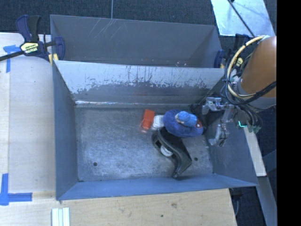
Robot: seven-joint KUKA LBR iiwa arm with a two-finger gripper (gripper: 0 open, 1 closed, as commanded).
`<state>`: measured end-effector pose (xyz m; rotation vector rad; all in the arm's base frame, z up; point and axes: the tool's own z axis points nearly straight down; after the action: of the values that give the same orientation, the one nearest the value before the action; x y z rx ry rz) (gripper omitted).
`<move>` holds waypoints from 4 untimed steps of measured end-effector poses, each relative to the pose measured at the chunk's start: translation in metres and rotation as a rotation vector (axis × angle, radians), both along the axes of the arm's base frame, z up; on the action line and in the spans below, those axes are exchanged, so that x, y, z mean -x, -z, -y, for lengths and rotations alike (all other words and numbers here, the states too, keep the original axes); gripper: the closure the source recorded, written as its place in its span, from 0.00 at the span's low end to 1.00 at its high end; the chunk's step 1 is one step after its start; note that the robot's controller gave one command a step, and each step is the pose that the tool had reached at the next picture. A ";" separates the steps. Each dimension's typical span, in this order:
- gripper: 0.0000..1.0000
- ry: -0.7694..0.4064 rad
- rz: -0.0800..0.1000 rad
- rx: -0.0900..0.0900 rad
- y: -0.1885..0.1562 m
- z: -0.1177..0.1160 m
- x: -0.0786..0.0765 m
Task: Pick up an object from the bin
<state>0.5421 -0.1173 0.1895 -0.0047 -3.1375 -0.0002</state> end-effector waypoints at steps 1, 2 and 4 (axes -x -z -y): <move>0.00 0.022 0.004 0.000 0.109 0.012 -0.053; 1.00 0.021 0.010 0.003 0.102 0.013 -0.054; 0.00 0.198 0.000 0.000 0.110 0.023 -0.085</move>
Offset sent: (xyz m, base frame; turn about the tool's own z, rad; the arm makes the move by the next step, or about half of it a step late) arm 0.0530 -0.0118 -0.1042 0.0235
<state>0.6271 -0.1402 0.0793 -0.3142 -3.1218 -0.0008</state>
